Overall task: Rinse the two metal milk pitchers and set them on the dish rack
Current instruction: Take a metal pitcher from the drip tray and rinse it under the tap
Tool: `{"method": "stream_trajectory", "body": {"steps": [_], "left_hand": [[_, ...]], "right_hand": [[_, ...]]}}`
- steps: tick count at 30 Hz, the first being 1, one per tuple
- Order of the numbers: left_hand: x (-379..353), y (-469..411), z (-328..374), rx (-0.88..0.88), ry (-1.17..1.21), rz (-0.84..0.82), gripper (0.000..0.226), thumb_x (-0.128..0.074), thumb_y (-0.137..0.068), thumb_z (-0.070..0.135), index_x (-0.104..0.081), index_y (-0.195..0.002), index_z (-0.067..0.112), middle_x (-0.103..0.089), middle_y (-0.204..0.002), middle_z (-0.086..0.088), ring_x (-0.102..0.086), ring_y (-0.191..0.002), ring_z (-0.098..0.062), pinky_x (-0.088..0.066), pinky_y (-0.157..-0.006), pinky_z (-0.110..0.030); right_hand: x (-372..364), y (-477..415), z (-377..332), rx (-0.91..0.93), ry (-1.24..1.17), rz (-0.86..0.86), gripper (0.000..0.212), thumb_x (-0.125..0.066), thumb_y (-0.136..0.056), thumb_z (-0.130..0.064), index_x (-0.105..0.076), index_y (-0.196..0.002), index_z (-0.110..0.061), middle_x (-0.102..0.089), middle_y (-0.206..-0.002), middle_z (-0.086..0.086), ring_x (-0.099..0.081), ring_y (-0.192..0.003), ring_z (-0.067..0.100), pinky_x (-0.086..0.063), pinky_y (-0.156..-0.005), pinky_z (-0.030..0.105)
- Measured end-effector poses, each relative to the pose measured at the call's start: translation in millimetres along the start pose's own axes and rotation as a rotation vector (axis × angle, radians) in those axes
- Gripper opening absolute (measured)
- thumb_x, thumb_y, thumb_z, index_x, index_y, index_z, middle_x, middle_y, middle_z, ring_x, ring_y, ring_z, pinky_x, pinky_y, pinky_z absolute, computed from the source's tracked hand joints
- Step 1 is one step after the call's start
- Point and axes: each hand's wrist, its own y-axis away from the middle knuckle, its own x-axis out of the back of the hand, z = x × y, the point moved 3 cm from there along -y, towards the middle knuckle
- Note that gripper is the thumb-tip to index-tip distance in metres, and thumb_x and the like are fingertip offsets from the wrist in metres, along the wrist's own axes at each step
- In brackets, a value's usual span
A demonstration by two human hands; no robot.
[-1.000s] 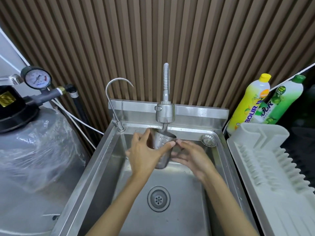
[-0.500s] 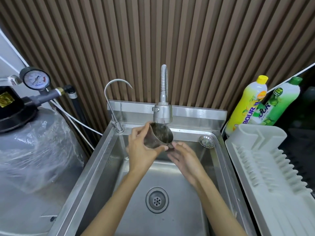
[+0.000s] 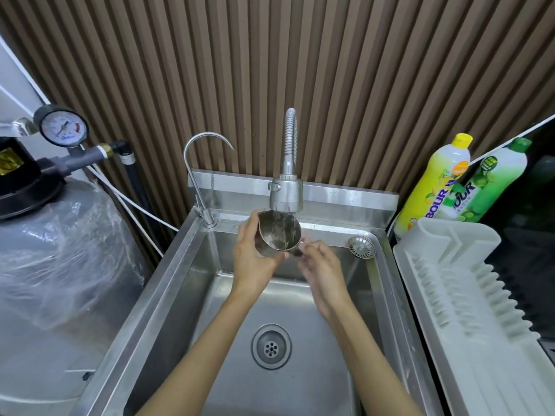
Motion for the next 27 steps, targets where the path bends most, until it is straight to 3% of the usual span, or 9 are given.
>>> {"method": "stream_trajectory", "body": {"steps": [3, 6, 11, 14, 16, 18, 21, 24, 27], "left_hand": [[1.2, 7.3, 8.5, -0.015, -0.232, 0.058, 0.083, -0.086, -0.054, 0.024, -0.051, -0.129, 0.018, -0.044, -0.105, -0.001, -0.050, -0.099, -0.015, -0.041, -0.091, -0.018], [-5.0, 16.4, -5.1, 0.199, -0.235, 0.012, 0.068, -0.082, -0.047, 0.053, -0.064, -0.106, 0.023, -0.059, -0.096, 0.000, -0.060, -0.091, -0.016, -0.047, -0.088, -0.024], [-25.1, 20.9, -19.8, 0.364, 0.160, -0.026, 0.054, -0.082, -0.041, 0.052, -0.069, -0.088, 0.029, -0.076, -0.089, 0.005, -0.070, -0.090, -0.011, -0.051, -0.095, -0.039], [-16.4, 5.3, -14.1, 0.221, 0.164, -0.002, 0.063, -0.086, -0.049, 0.030, -0.059, -0.106, 0.025, -0.070, -0.106, 0.004, -0.064, -0.103, -0.014, -0.047, -0.100, -0.035], [-3.5, -3.5, -7.8, 0.089, 0.056, 0.026, 0.079, -0.087, -0.046, 0.027, -0.055, -0.118, 0.023, -0.061, -0.114, 0.003, -0.058, -0.106, -0.013, -0.043, -0.099, -0.025], [7.4, 0.5, -0.1, 0.041, -0.201, 0.057, 0.090, -0.086, -0.050, 0.036, -0.050, -0.130, 0.018, -0.053, -0.112, 0.001, -0.052, -0.106, -0.014, -0.038, -0.095, -0.018], [11.1, 15.8, 5.3, 0.089, -0.551, 0.050, 0.092, -0.065, -0.049, 0.075, -0.058, -0.120, 0.016, -0.056, -0.099, -0.006, -0.057, -0.099, -0.026, -0.047, -0.089, -0.038], [2.7, 16.8, 2.5, 0.177, -0.405, -0.055, 0.051, -0.064, -0.060, 0.069, -0.064, -0.076, 0.021, -0.056, -0.069, 0.006, -0.061, -0.075, -0.017, -0.049, -0.072, -0.027], [-8.8, 10.6, -6.1, 0.221, -0.144, -0.095, 0.036, -0.074, -0.063, 0.054, -0.068, -0.082, 0.024, -0.070, -0.073, 0.010, -0.065, -0.074, -0.002, -0.046, -0.070, -0.007]], "right_hand": [[11.1, 4.0, 4.5, -0.176, -0.050, -0.013, 0.016, -0.051, -0.089, -0.007, -0.053, -0.073, -0.010, -0.060, -0.079, 0.010, -0.062, -0.082, 0.025, -0.050, -0.089, 0.035], [26.9, -0.1, -12.7, -0.219, 0.361, 0.067, 0.009, -0.058, -0.083, -0.017, -0.064, -0.081, -0.010, -0.066, -0.075, 0.014, -0.066, -0.069, 0.027, -0.057, -0.072, 0.036], [9.2, -5.1, -52.7, 0.097, 1.034, 0.254, 0.025, -0.058, -0.076, -0.027, -0.045, -0.057, -0.018, -0.064, -0.069, 0.011, -0.057, -0.073, 0.031, -0.046, -0.071, 0.032], [-7.0, 1.8, -43.0, 0.222, 0.824, 0.243, 0.021, -0.054, -0.085, -0.017, -0.046, -0.066, -0.020, -0.057, -0.065, -0.001, -0.052, -0.060, 0.005, -0.037, -0.057, 0.014], [-7.2, 0.0, -20.5, 0.109, 0.556, 0.129, 0.021, -0.054, -0.087, -0.014, -0.049, -0.067, -0.018, -0.066, -0.088, 0.007, -0.061, -0.077, 0.009, -0.042, -0.076, 0.004], [0.4, -1.2, -1.6, -0.058, 0.395, 0.031, 0.019, -0.052, -0.089, -0.015, -0.050, -0.070, -0.015, -0.068, -0.100, 0.015, -0.065, -0.097, 0.026, -0.047, -0.099, 0.031], [15.1, 4.8, -9.5, -0.197, 0.405, -0.075, 0.014, -0.053, -0.091, -0.023, -0.057, -0.089, -0.009, -0.070, -0.089, 0.015, -0.068, -0.073, 0.024, -0.057, -0.076, 0.031], [21.4, 1.6, -35.0, -0.110, 0.703, 0.060, 0.021, -0.059, -0.085, -0.028, -0.058, -0.072, -0.012, -0.072, -0.088, 0.022, -0.069, -0.071, 0.032, -0.059, -0.071, 0.039], [2.8, 1.7, -54.3, 0.164, 1.230, 0.216, 0.022, -0.050, -0.087, -0.031, -0.052, -0.077, -0.012, -0.069, -0.091, 0.017, -0.062, -0.089, 0.037, -0.048, -0.079, 0.039]]}}
